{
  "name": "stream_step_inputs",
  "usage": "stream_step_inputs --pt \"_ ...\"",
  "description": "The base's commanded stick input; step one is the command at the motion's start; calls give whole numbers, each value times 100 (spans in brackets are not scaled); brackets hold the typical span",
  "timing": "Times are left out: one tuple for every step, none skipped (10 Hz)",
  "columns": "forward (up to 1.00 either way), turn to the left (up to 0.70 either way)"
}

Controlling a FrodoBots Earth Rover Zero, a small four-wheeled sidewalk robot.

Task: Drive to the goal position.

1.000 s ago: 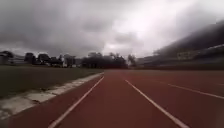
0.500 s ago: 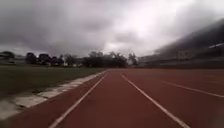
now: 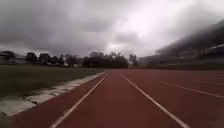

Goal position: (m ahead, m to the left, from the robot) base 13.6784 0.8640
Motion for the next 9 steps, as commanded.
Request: stream_step_inputs --pt "70 0" --pt "70 0" --pt "70 0" --pt "70 0" --pt "70 0" --pt "70 1" --pt "70 2" --pt "70 1" --pt "70 1"
